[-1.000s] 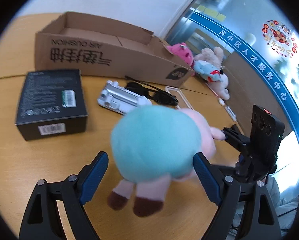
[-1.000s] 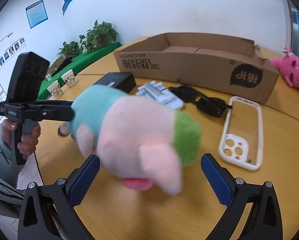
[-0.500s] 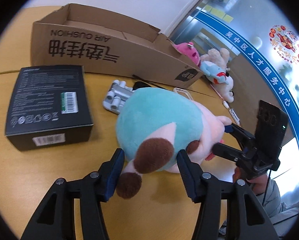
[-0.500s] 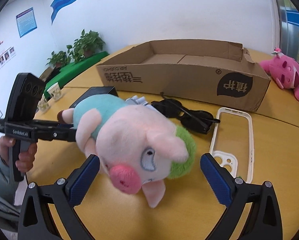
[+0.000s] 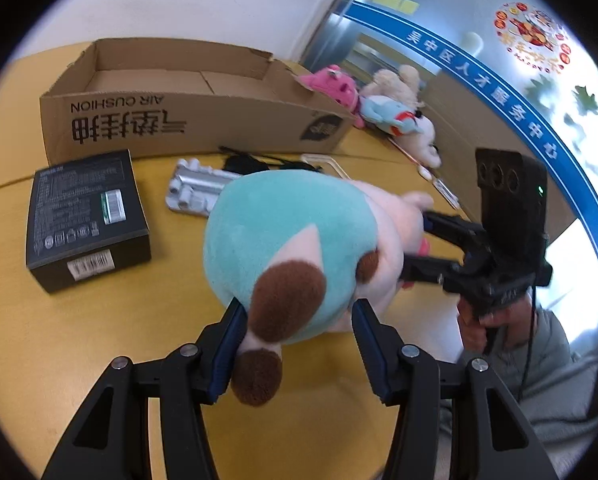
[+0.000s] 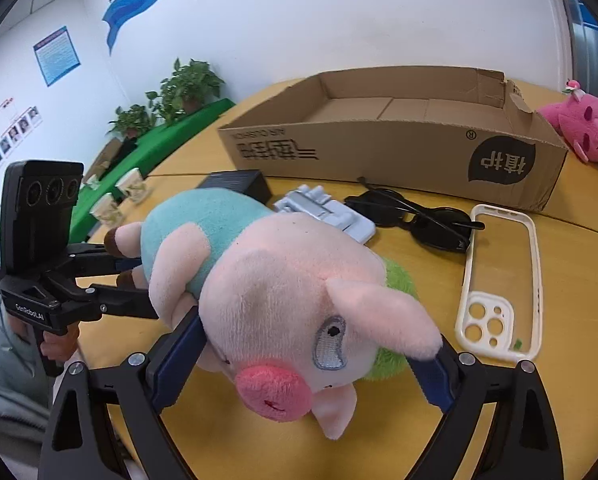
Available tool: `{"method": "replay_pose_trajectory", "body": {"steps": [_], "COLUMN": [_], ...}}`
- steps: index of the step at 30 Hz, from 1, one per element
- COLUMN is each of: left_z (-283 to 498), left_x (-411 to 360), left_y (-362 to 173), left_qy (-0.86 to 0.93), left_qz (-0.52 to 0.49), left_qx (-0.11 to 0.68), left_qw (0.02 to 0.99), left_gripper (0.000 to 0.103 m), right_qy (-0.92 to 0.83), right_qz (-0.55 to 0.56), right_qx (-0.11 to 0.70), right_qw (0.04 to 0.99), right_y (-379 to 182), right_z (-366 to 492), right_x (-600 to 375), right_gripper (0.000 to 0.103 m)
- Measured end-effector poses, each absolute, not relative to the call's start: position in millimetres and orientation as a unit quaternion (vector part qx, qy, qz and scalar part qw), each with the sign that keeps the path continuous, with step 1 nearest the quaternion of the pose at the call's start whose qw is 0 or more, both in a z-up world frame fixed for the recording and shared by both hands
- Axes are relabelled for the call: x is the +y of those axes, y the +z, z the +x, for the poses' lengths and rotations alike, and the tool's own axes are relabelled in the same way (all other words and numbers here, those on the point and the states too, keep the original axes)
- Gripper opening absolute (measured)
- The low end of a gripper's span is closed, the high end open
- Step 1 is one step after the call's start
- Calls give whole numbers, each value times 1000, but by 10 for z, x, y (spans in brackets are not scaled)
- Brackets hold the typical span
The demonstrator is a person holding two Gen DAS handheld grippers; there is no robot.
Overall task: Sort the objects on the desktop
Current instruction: 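Lift the pig plush with the right gripper and carry it over the box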
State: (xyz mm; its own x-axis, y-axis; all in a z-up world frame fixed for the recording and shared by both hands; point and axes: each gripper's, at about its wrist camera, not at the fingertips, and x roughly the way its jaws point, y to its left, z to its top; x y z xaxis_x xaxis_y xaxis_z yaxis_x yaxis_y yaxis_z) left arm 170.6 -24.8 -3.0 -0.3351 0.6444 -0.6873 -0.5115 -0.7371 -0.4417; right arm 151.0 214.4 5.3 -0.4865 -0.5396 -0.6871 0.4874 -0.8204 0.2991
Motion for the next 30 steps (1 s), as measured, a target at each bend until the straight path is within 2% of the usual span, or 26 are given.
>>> {"method": "replay_pose_trajectory", "body": {"steps": [2, 4, 6, 10, 12, 13, 15, 19, 20, 26, 30], "left_z": [1771, 1750, 1636, 1476, 1465, 1480, 1491, 1552, 1570, 1413, 1060], "left_x": [-272, -335, -400, -313, -207, -165, -156, -139, -151, -290, -369], "left_y": [-61, -123, -207, -297, -310, -305, -298, -201, -128, 669, 1244], "left_qy": [816, 821, 821, 807, 809, 812, 811, 826, 833, 879, 906], "left_qz": [-458, -460, -465, -454, -451, -447, -447, -438, -429, -334, -266], "left_qx": [-66, -72, -103, -134, -112, -96, -96, -84, -83, -62, -42], "left_qw": [347, 330, 315, 353, 360, 362, 365, 345, 340, 333, 326], "left_gripper": [55, 56, 63, 64, 64, 64, 56, 51, 51, 51, 51], "right_qy": [-862, -862, -851, -849, -849, -848, -848, -852, -854, -886, -912], "right_qz": [410, 419, 433, 438, 434, 434, 432, 425, 422, 348, 278], "right_qx": [-35, -33, -47, -50, -63, -66, -62, -61, -58, -25, 11], "right_qw": [296, 285, 293, 292, 295, 297, 299, 299, 298, 304, 301], "right_y": [79, 15, -86, -219, -252, -260, -259, -226, -183, 476, 1167], "right_z": [1581, 1586, 1557, 1532, 1491, 1478, 1479, 1493, 1486, 1388, 1042], "right_x": [2228, 2292, 2335, 2284, 2302, 2306, 2293, 2215, 2178, 2032, 1877], "right_gripper": [102, 103, 103, 103, 103, 102, 99, 93, 90, 88, 88]}}
